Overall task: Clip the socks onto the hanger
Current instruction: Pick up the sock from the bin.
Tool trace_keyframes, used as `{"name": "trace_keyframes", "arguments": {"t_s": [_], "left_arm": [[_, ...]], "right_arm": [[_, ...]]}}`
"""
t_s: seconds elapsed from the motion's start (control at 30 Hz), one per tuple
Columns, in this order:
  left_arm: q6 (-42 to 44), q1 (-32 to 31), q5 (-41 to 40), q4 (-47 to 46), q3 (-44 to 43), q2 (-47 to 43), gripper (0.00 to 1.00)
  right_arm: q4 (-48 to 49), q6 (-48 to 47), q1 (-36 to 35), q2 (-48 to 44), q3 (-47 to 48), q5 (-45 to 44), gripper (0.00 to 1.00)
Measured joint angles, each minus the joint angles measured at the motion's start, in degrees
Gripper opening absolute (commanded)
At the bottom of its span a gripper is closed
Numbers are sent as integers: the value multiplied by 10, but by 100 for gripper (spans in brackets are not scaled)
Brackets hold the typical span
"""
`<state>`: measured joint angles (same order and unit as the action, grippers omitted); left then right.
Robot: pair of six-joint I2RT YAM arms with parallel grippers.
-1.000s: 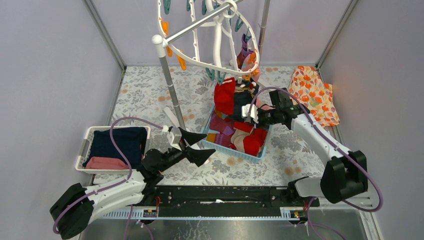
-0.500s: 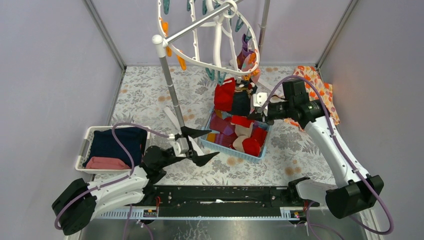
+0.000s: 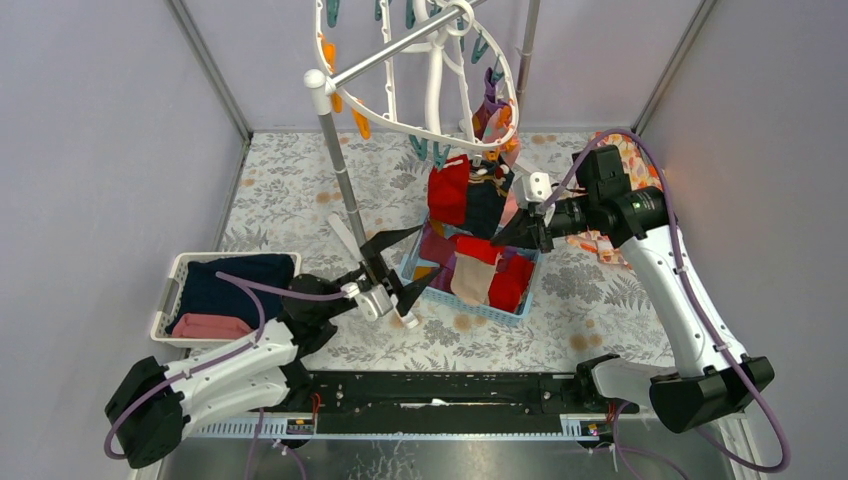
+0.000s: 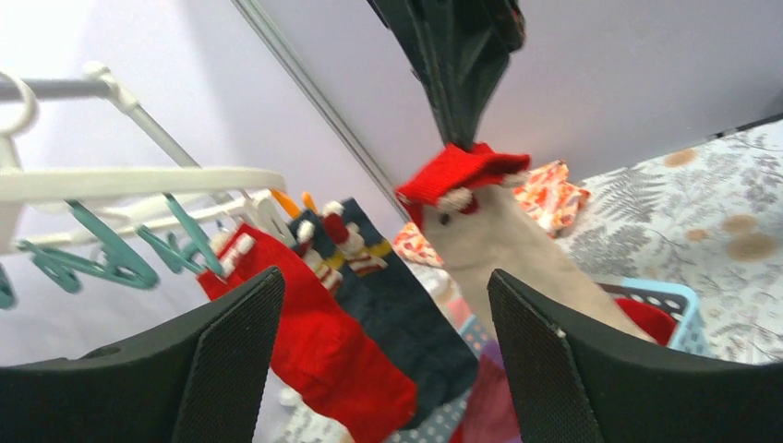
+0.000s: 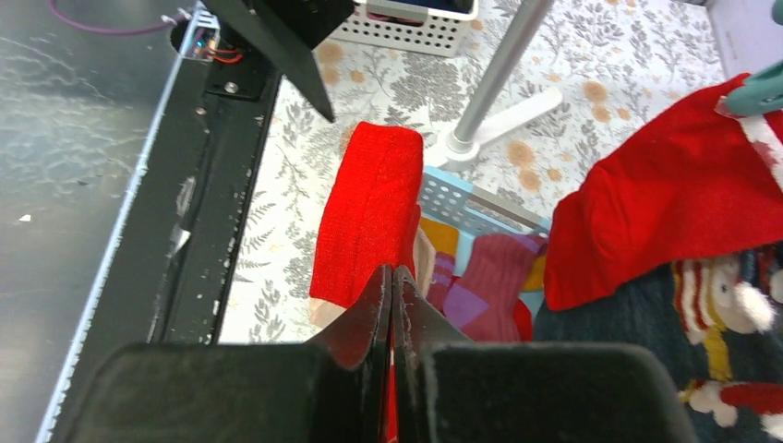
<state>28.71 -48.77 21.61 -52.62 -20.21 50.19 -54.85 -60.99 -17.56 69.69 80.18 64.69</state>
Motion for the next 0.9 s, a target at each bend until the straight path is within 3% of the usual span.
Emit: {"name": "trace_keyframes", "arguments": {"t_s": [0.6,0.8,0.9], "left_arm": [[70,-16,69,105,-109,73,62],[69,-24,85,126,-127,84,34],[64,-26,95,139,-129,84,13]], "right_arm": [[-37,2,-40,16,-23,71,0],[-37,5,-45,25,-26,76,0],[-37,9,-46,27,-26,81,0]]}}
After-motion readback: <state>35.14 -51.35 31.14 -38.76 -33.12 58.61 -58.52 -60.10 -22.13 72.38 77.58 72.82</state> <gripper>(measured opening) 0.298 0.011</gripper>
